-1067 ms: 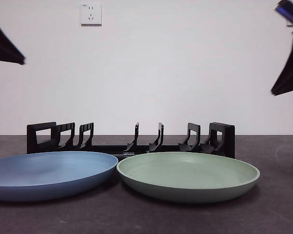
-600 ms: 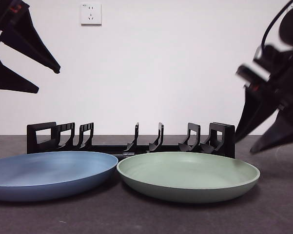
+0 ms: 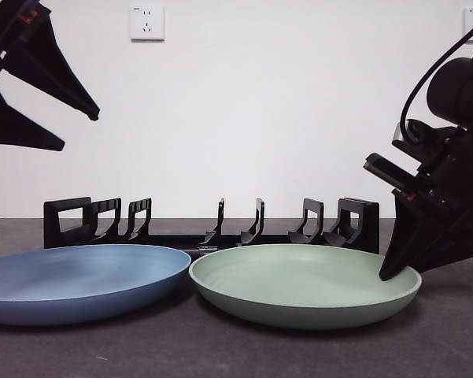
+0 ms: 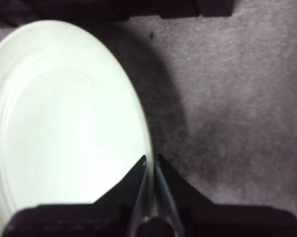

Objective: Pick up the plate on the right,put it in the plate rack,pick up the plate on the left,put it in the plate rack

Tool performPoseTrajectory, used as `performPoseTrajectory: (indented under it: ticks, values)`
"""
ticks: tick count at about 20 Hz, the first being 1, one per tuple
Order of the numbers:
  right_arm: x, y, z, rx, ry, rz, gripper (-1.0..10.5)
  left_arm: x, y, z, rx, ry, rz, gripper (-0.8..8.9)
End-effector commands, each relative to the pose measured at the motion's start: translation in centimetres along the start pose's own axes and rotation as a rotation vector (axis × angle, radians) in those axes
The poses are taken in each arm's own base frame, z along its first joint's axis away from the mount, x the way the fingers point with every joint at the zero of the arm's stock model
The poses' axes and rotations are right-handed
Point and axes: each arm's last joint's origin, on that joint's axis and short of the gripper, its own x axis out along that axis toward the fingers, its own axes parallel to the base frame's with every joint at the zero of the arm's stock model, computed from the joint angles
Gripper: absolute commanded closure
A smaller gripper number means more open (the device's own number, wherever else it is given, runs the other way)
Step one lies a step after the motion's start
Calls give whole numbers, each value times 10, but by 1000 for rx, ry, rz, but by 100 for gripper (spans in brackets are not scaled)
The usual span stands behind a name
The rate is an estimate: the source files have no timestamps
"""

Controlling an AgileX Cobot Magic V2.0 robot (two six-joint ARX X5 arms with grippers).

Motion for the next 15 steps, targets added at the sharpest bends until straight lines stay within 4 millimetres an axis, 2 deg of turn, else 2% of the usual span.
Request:
performPoseTrajectory:
  ticks: [1, 4, 8, 11, 15]
  values:
    - [-10, 5, 1, 13, -23, 3, 959, 3, -11, 2, 204, 4, -85, 501]
    - [-29, 14, 0, 8, -46, 15, 959, 8, -43, 3, 460, 58, -172, 501]
    - [-53, 26, 0, 3, -38, 18, 959, 10, -103, -2, 768, 103, -205, 502]
    - [-67, 33, 1, -11, -36, 21, 959, 12, -140, -18, 919, 127, -240, 503]
    - [-77, 37, -1, -19, -38, 22, 959, 33, -164, -47, 1056, 222, -239, 503]
